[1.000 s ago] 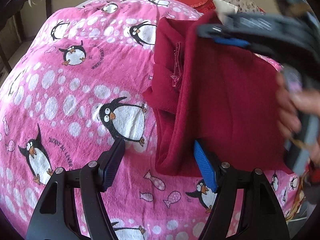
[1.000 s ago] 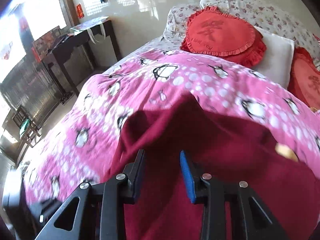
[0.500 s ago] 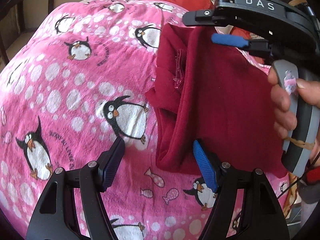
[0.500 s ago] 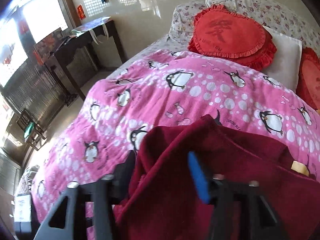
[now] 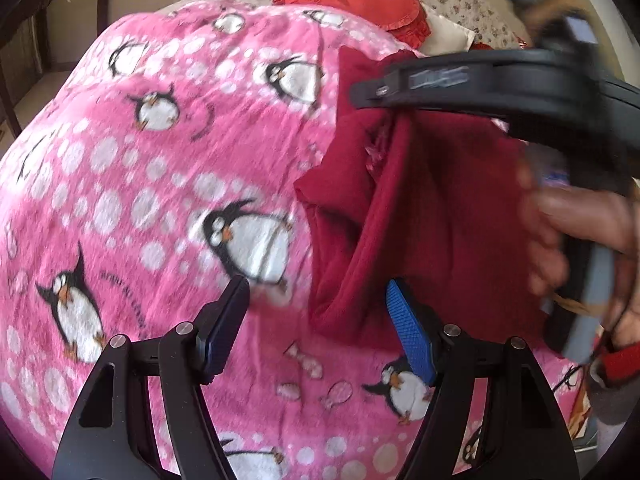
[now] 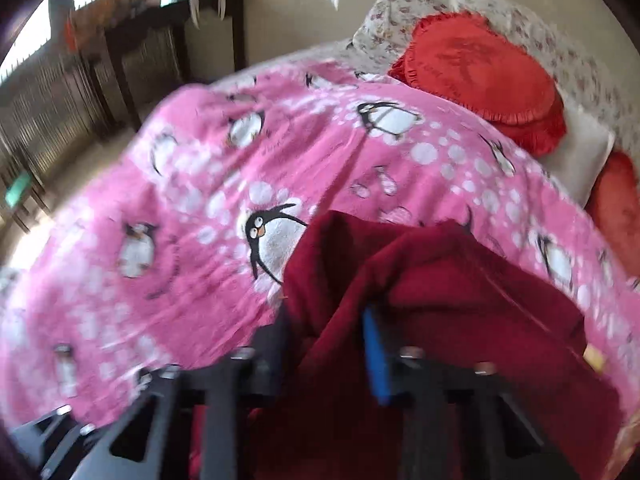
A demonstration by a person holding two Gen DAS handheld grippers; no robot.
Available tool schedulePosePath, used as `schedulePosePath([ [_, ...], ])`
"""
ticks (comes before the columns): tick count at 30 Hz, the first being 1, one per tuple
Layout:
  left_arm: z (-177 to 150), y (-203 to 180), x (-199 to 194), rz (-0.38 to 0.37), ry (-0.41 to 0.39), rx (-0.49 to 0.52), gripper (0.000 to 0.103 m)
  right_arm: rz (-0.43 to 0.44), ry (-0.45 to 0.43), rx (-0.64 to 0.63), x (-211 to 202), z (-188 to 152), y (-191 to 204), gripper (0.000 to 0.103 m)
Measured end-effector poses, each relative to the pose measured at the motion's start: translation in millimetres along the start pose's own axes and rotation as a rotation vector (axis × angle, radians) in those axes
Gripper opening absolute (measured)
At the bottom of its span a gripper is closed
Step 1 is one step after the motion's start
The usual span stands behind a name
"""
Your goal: Fold small clothes
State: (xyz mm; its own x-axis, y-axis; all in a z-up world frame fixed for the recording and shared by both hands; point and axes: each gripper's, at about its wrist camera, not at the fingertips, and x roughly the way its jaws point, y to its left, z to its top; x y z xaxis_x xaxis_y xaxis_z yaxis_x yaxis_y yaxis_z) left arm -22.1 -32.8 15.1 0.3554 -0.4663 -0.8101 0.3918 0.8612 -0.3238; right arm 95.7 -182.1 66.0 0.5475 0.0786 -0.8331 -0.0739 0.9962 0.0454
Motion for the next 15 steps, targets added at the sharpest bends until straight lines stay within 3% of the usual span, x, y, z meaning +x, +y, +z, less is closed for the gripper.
schedulePosePath([
  [4, 15, -15, 7, -0.024, -0.020, 0.021, 0.071, 0.120, -0.054, 0.101, -31, -5, -25, 0.024],
  [8, 22, -23, 18, -0.078, -0.009, 0.029, 0.071, 0.139, -0.080, 0.124, -41, -12, -31, 0.024],
  [10, 22, -28, 23, -0.103, 0.022, 0.029, 0.060, 0.150, -0.093, 0.143, -45, -15, -33, 0.023],
  [12, 19, -36, 21, -0.101, 0.029, 0.058, 0.039, 0.157, -0.103, 0.151, -49, -18, -35, 0.023],
  [14, 22, -47, 14, -0.078, 0.016, 0.109, 0.028, 0.164, -0.120, 0.157, -57, -22, -39, 0.022],
  [15, 24, -55, 9, -0.075, 0.011, 0.130, 0.027, 0.164, -0.129, 0.160, -61, -23, -42, 0.022],
])
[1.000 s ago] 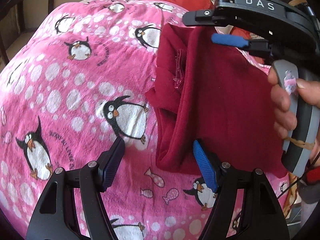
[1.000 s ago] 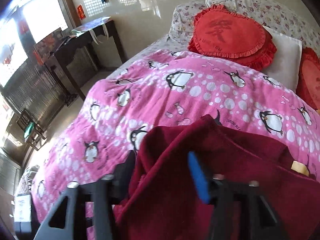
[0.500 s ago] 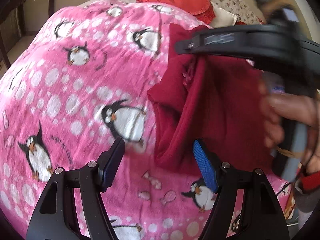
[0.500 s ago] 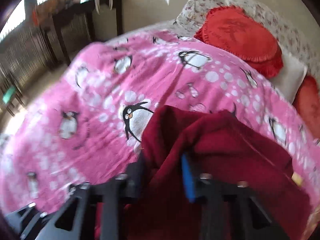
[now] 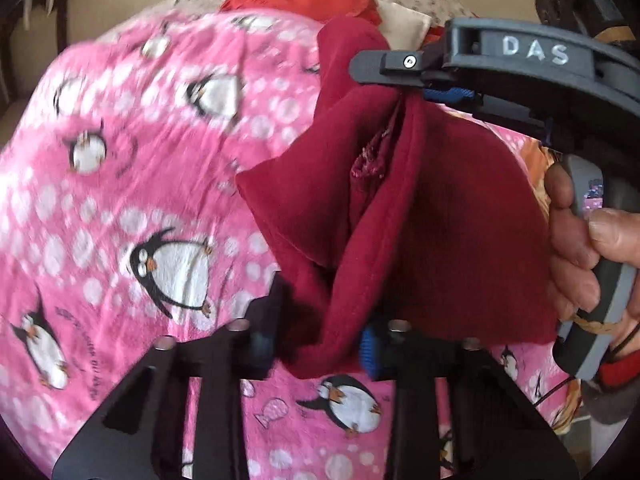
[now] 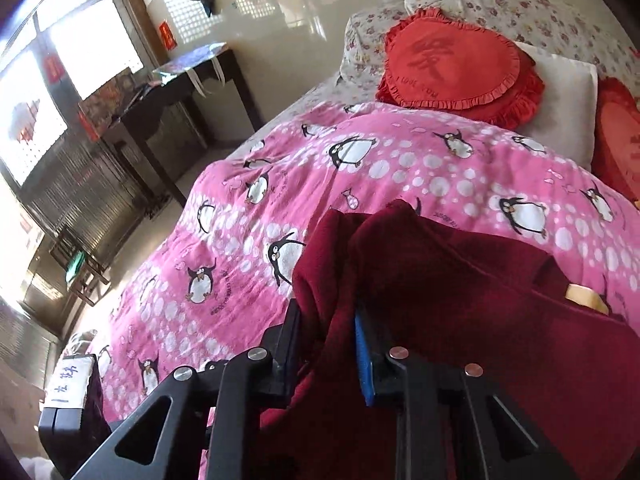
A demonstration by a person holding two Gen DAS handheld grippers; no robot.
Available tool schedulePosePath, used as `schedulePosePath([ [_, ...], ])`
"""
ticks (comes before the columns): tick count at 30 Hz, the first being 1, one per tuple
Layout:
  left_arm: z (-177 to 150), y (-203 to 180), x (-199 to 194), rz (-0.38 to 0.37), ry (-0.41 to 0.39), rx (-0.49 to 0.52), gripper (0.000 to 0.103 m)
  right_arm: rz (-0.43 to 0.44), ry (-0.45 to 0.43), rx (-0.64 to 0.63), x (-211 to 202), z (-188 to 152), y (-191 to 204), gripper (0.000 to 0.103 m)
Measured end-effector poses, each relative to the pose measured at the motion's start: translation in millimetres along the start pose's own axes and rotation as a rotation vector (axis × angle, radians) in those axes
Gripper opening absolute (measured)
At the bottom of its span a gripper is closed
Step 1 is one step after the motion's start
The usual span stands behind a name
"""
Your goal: Fold small clothes
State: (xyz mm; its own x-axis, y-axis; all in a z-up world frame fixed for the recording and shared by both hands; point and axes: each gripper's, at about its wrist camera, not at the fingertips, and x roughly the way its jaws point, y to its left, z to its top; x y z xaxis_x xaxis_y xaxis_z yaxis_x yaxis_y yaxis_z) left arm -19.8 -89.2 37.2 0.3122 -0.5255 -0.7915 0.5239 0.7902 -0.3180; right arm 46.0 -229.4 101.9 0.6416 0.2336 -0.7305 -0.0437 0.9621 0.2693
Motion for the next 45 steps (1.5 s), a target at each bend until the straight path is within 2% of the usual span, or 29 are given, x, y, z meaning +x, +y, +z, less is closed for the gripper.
schedulePosePath([
  [3, 8, -25, -19, -0.007, -0.032, 0.054, 0.024, 0.014, -0.047, 0.037, -26, -4, -15, 0.021],
  [8, 17, -96, -51, -0.080, -0.093, 0.190, 0.024, 0.040, -0.153, 0.118, -99, -18, -58, 0.019],
  [10, 14, -123, -55, -0.121, -0.092, 0.233, 0.024, 0.024, -0.183, 0.142, -127, -28, -78, 0.019],
  [13, 1, -178, -41, -0.195, -0.061, 0.316, 0.024, -0.051, -0.199, 0.183, -169, -52, -115, 0.019],
  [15, -6, -203, -26, -0.207, -0.043, 0.350, 0.024, -0.097, -0.194, 0.218, -183, -68, -136, 0.019],
  [16, -11, -218, -9, -0.216, -0.014, 0.357, 0.024, -0.153, -0.192, 0.240, -190, -80, -152, 0.016],
  [17, -13, -227, 4, -0.234, 0.019, 0.352, 0.024, -0.206, -0.188, 0.254, -193, -87, -162, 0.000],
  [18, -20, -239, 14, -0.256, 0.063, 0.344, 0.024, -0.277, -0.170, 0.281, -193, -97, -177, 0.000],
  [20, -28, -252, 39, -0.288, 0.138, 0.331, 0.024, -0.297, -0.148, 0.350, -192, -111, -203, 0.000],
  [23, -29, -262, 49, -0.205, 0.125, 0.389, 0.024, -0.224, -0.178, 0.448, -197, -131, -219, 0.001],
  [25, -28, -262, 43, -0.190, 0.101, 0.419, 0.024, -0.108, -0.238, 0.480, -208, -139, -217, 0.006],
  [26, -26, -258, 40, -0.156, 0.084, 0.430, 0.024, -0.080, -0.253, 0.485, -209, -140, -213, 0.019],
  [27, -23, -254, 38, -0.128, 0.071, 0.436, 0.024, -0.058, -0.260, 0.492, -209, -142, -209, 0.040],
  [28, -22, -253, 33, -0.108, 0.058, 0.441, 0.024, -0.046, -0.254, 0.492, -206, -141, -204, 0.048],
  [34, -32, -238, 7, -0.060, 0.023, 0.454, 0.025, -0.032, -0.211, 0.452, -191, -136, -180, 0.050],
  [43, -31, -223, -19, -0.036, -0.004, 0.450, 0.025, -0.042, -0.174, 0.461, -180, -139, -172, 0.050],
  [45, -27, -216, -27, -0.052, -0.011, 0.433, 0.025, -0.037, -0.178, 0.465, -180, -140, -171, 0.054],
])
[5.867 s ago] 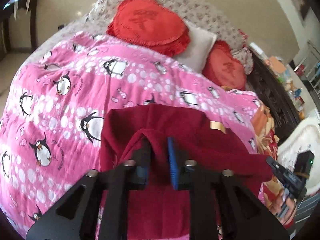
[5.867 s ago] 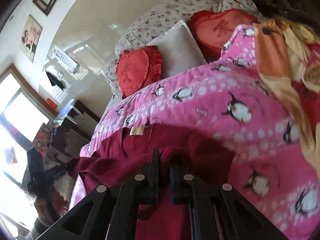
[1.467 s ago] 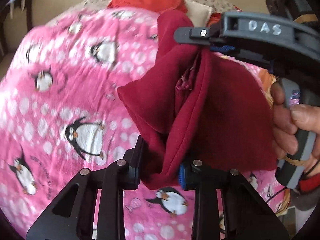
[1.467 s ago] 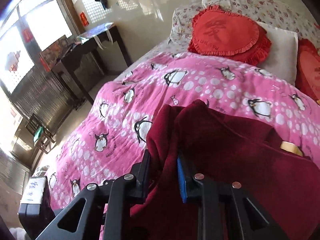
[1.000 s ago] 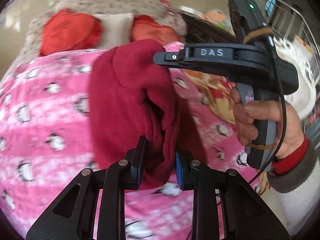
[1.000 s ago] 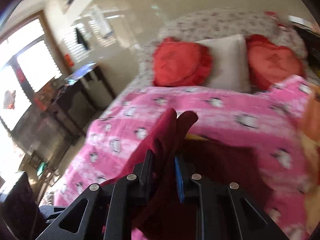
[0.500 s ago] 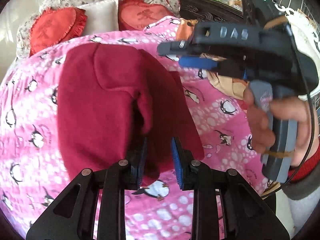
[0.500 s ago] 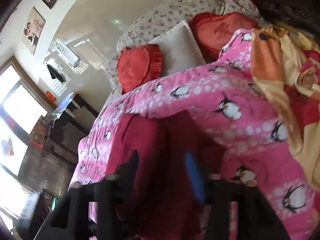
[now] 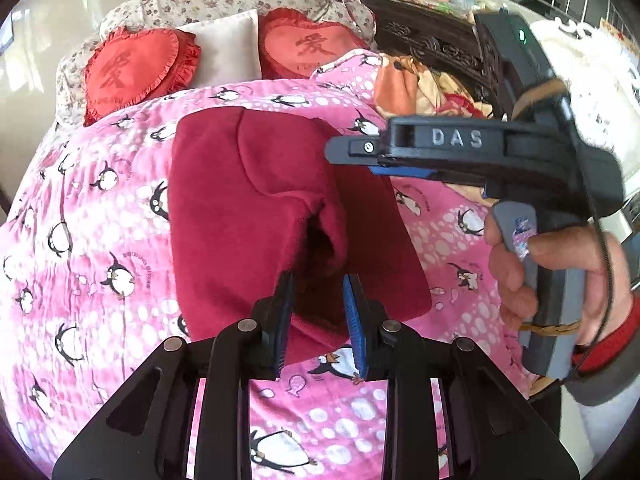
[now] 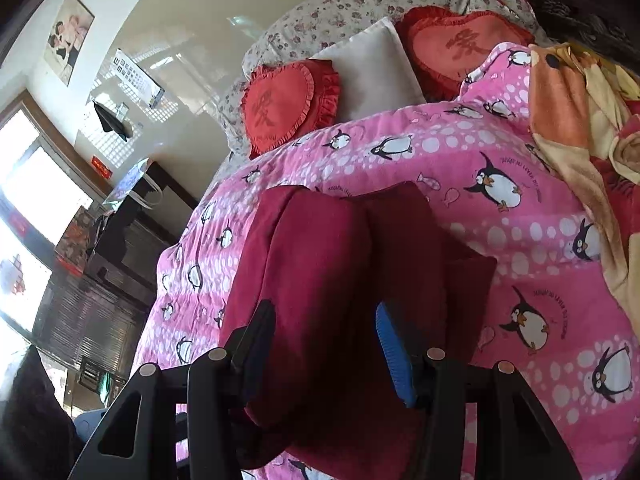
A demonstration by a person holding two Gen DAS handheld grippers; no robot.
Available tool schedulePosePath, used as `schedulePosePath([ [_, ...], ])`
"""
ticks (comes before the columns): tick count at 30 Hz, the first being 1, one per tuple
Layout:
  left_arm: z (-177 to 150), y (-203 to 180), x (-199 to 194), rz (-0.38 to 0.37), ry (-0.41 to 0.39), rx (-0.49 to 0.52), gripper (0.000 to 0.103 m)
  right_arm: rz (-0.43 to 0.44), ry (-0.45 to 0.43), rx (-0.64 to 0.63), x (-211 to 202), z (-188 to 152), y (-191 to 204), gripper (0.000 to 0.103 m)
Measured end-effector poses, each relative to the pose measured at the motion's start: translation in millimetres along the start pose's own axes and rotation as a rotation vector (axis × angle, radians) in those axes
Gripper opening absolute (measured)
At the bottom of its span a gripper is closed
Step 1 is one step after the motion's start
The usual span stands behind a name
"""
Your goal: Fold small clothes
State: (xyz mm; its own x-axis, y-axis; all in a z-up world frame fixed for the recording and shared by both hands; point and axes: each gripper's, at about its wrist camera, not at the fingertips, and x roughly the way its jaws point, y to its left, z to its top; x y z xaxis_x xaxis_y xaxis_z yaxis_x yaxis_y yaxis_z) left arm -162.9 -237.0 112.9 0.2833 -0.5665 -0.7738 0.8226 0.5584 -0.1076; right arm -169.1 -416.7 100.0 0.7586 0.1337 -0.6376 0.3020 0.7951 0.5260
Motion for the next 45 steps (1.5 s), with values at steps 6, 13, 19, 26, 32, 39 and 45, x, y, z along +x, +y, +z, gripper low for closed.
schedulePosePath([
  [6, -6, 47, -20, -0.008, -0.103, -0.146, 0.067, 0.042, 0.006, 0.052, 3, -2, -6, 0.071],
  [13, -16, 90, 23, 0.040, -0.005, -0.273, 0.067, 0.019, 0.055, 0.097, 37, -4, -11, 0.073],
  [19, -28, 87, 49, 0.011, 0.055, -0.267, 0.067, 0.050, 0.081, 0.139, 75, -11, -15, 0.073],
  [26, -10, 81, 14, 0.042, -0.042, -0.217, 0.067, -0.011, -0.058, -0.042, 25, -3, 5, 0.019],
  [32, -2, 67, 40, 0.064, 0.008, -0.188, 0.067, -0.160, -0.034, -0.070, 13, 0, -17, 0.021],
  [39, -8, 58, 57, 0.078, 0.039, -0.169, 0.067, -0.276, -0.060, -0.094, -12, -9, -11, 0.034],
  [45, -8, 61, 60, 0.068, 0.049, -0.200, 0.067, -0.138, 0.028, -0.183, -5, -31, 24, 0.033],
])
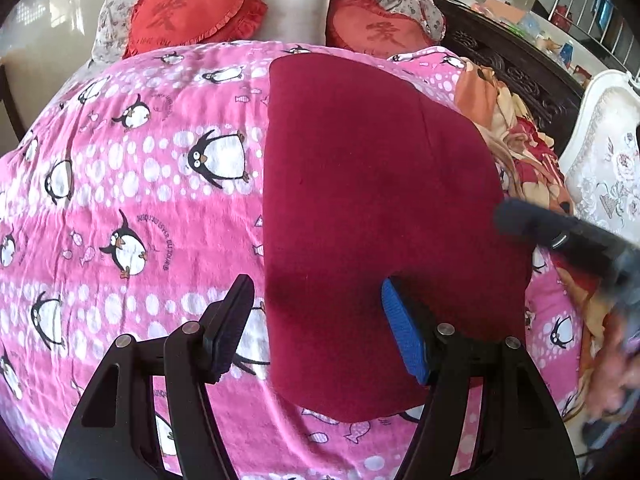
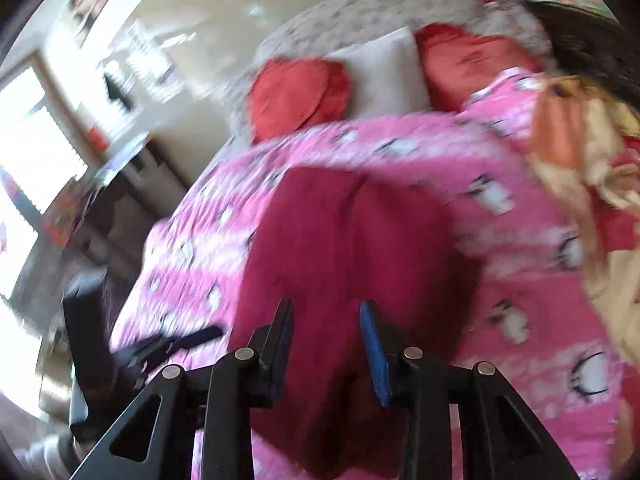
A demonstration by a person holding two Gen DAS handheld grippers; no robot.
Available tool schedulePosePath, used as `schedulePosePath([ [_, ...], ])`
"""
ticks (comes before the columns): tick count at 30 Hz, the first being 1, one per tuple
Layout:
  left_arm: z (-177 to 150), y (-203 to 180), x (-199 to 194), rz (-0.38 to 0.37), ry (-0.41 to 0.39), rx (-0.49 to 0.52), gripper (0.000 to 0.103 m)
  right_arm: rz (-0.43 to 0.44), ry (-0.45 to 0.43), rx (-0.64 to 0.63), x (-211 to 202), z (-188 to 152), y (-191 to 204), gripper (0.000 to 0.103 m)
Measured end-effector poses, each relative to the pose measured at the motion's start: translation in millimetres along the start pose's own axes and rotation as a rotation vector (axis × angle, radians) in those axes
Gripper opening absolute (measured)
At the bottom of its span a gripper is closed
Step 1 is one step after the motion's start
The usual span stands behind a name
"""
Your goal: Fold small clothes
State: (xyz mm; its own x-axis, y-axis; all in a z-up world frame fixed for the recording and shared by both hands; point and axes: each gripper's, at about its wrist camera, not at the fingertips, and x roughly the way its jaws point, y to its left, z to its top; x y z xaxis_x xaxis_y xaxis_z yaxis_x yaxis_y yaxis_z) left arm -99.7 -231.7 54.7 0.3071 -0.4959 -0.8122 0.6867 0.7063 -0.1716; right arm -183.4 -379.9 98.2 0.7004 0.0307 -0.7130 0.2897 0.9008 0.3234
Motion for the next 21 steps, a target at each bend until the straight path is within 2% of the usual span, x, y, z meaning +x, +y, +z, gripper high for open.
schedulePosePath([
  [1, 0, 1, 1, 0.000, -0.004, -0.003, 0.069, -0.122, 0.017, -0.041, 9, -6, -2, 0.033],
  [2, 0, 1, 2, -0.003, -0.003, -0.002, 0.073, -0.176, 0.035, -0.047, 16, -10, -8, 0.033],
  [4, -1, -2, 6, -0.002, 0.010, 0.003, 0.074, -0.141, 0.076, 0.026, 34, -20, -34, 0.033],
  [6, -2, -5, 3, 0.017, -0.002, 0.014, 0.074, -0.083, 0.057, 0.097, 32, -21, -47, 0.033],
  [9, -3, -9, -3, 0.039, -0.014, 0.028, 0.074, -0.084, 0.034, 0.096, 11, -16, -39, 0.033],
  [12, -6, -12, -4, 0.045, -0.016, 0.043, 0.074, -0.105, -0.027, 0.060, -17, -17, -16, 0.034],
  [16, -9, -14, -3, 0.058, -0.019, 0.052, 0.074, -0.067, -0.083, 0.043, -36, -18, 0, 0.034],
  [18, -9, -14, -3, 0.060, -0.018, 0.049, 0.074, -0.087, -0.084, 0.018, -29, -19, 9, 0.034],
  [21, -10, -14, -3, 0.065, -0.010, 0.042, 0.074, -0.178, -0.048, -0.020, -7, -25, 13, 0.034],
])
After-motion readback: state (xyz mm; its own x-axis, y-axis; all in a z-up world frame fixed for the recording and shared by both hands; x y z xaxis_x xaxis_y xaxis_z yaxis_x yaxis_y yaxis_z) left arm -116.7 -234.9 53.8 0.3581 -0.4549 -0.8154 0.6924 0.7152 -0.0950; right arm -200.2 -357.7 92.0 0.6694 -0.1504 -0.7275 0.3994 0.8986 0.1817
